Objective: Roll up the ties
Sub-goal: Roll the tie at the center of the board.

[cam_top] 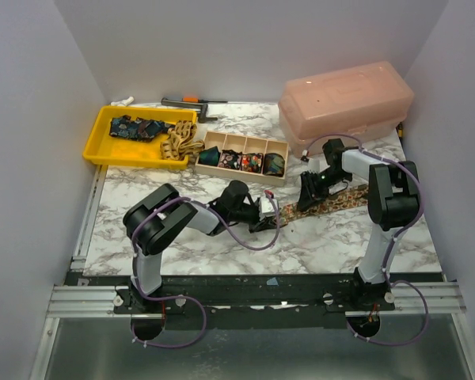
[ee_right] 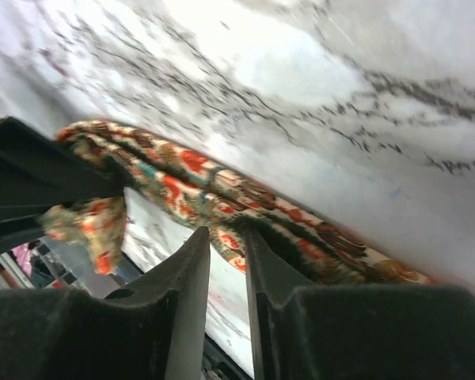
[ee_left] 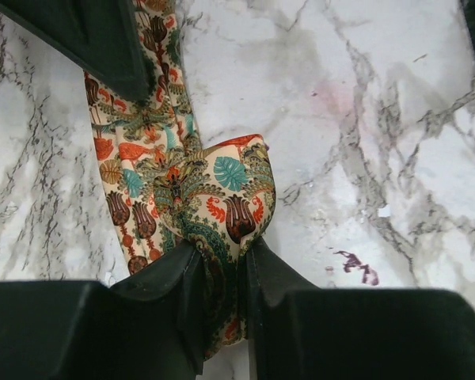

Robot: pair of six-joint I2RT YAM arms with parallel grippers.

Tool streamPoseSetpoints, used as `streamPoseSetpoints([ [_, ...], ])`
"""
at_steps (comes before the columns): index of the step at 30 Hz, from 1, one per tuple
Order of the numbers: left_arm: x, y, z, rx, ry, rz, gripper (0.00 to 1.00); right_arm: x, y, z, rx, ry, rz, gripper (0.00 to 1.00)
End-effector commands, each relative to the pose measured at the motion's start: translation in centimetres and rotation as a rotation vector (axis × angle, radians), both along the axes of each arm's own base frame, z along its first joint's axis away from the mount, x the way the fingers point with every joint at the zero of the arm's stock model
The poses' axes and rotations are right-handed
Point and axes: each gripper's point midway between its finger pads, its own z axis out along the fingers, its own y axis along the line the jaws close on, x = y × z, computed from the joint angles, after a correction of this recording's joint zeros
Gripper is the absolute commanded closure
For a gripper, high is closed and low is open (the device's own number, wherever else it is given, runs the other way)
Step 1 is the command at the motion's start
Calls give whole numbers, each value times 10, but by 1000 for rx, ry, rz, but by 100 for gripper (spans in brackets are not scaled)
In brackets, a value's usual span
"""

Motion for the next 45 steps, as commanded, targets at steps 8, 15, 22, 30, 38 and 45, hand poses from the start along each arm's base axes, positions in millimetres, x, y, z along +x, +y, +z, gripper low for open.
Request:
streamPoseSetpoints([
  [8,18,-1,58,-122,108,116,83,-32,-57,-49,-342,-1,95,78],
  [15,38,23,-12,162,115,217,80,-40,-67,-55,-386,-7,127,80],
  [22,17,39,-59,342,158,138,68,-31,-69,-57,-403,-25,134,80],
  [30,8,46,-74,409,189,131,64,-10,-8,22,-47,-63,64,58],
  [38,5,45,-76,417,187,113,64,-13,39,46,191,9,23,47],
  [45,4,44,-78,420,189,107,63,-8,53,24,203,22,42,46],
])
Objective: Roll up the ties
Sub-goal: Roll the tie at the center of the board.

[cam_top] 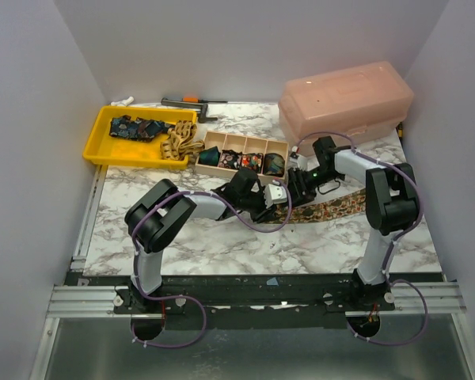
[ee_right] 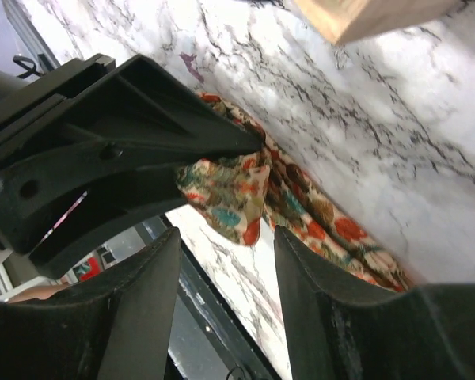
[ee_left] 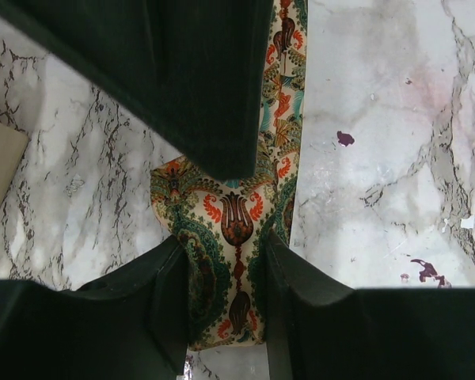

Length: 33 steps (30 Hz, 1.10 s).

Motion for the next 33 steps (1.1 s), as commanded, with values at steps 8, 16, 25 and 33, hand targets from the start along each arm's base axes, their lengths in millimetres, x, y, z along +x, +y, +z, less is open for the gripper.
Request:
streamPoseSetpoints([
  [8,-33,39,-70,230,152,6,59,-2,19,-25,84,61,18,66],
  [16,-29,30,-60,192,136,-7,44,-6,14,-32,49,65,26,100],
  [25,-18,7,-21,85,109,-12,28,-11,9,-36,8,59,31,100],
  [33,-8,-1,0,25,45,4,20,-17,7,-31,3,47,36,100],
])
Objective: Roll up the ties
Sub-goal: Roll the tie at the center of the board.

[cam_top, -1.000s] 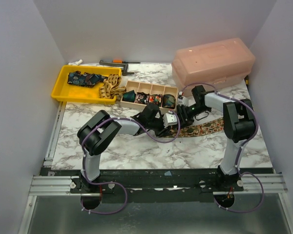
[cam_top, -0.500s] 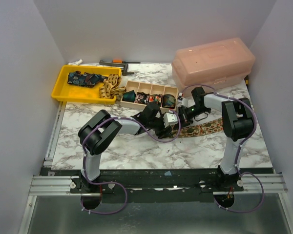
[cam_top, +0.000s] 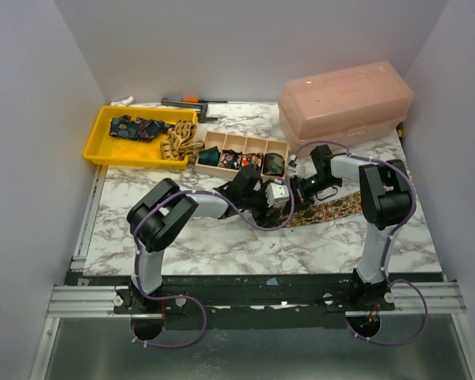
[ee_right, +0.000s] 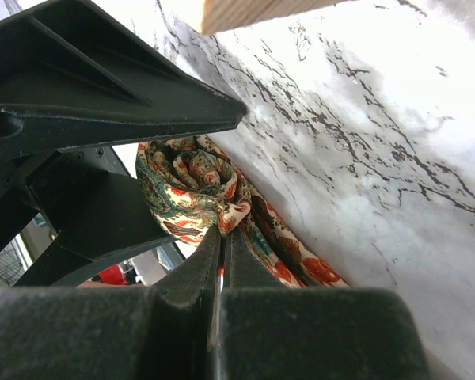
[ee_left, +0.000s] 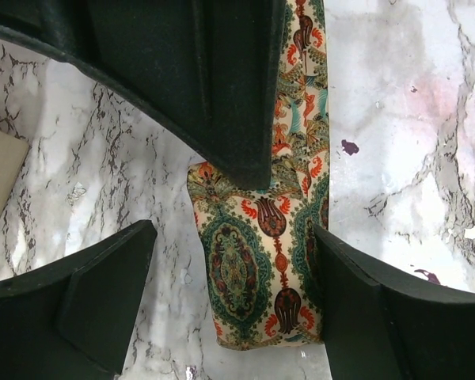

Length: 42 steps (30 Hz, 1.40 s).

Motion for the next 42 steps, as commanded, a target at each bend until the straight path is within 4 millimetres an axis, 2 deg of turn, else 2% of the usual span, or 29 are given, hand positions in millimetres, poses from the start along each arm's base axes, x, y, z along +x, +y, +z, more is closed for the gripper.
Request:
streamPoseSetpoints([
  [1,-7,6,0,20,10,18,20,-5,-2,2,-22,-38,25,100],
  [5,6,6,16,-27,-72,71,20,-6,-3,2,-23,-39,27,100],
  [9,9,5,36,-80,-126,83,20,-6,-2,7,-18,-44,29,100],
  [14,-5,5,59,-185,-162,32,18,-10,-3,12,-17,-41,29,100],
  [17,-15,7,62,-221,-142,4,18,-13,-4,14,-23,-41,21,100],
  [23,-33,13,48,-251,-73,-32,19,-26,-5,13,-21,-10,6,100],
  [27,-37,14,36,-237,-45,-38,19,-31,-7,-1,-37,-4,-13,100],
  [32,-38,12,27,-225,-31,-60,19,-23,-6,-17,-46,4,-27,100],
  [36,-45,11,29,-242,-29,-93,16,-18,-3,-15,-31,1,-33,100],
  [39,-42,4,26,-229,-27,-72,9,-18,-2,-12,-23,-7,-37,100],
  [42,-34,-5,18,-200,-38,-43,9,-21,-2,-12,-18,-5,-37,100],
])
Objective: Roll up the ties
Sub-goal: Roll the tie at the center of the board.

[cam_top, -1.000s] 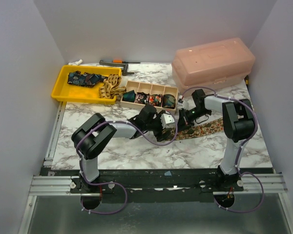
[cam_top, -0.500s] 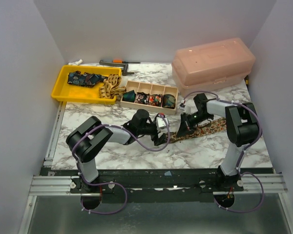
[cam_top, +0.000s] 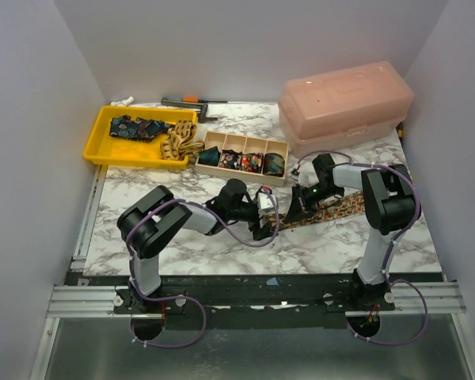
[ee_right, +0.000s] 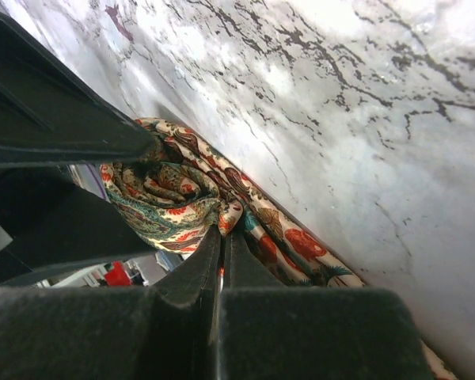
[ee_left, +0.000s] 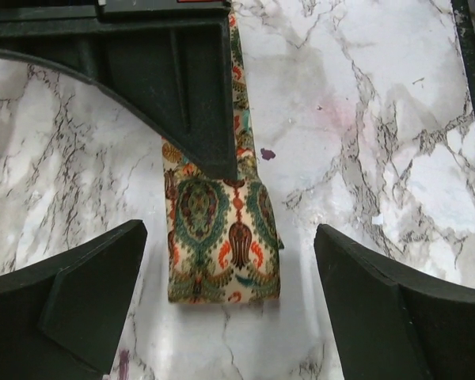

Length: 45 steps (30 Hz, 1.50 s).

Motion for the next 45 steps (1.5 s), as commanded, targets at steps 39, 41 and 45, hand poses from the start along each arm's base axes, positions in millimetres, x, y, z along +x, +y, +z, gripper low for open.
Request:
streamPoseSetpoints([
  [39,0,9,8,-98,-28,39,57,1,0,-36,-127,26,8,100],
  [41,-3,1,21,-119,-6,19,59,1,2,-37,-127,29,10,100],
  [45,-9,-18,36,-146,8,-26,60,2,3,-40,-128,37,6,100],
])
